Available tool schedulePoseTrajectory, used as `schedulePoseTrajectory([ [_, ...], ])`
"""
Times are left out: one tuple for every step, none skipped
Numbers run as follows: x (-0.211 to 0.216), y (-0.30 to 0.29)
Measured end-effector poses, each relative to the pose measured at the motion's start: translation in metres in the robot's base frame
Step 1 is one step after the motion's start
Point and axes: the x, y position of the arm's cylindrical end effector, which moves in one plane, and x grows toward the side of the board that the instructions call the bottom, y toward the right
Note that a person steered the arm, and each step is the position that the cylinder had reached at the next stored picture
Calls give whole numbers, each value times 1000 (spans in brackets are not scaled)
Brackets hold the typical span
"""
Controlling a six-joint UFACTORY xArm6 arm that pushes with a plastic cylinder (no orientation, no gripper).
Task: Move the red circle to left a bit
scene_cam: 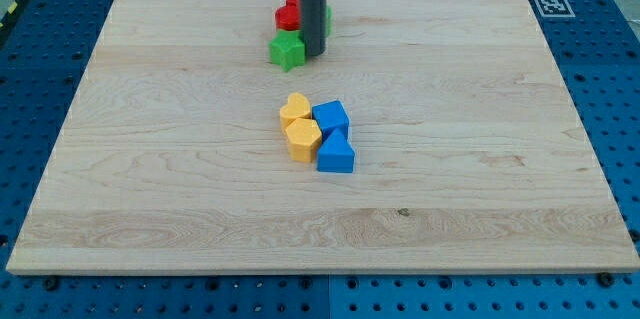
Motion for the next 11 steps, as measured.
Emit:
schedulePoseTrajectory([
  [2,-9],
  [2,9],
  [-1,35],
  [-23,36],
  [-53,24],
  [-61,24],
  [-61,23],
  [-56,5],
  [-47,-14],
  [-45,-23],
  [-45,4],
])
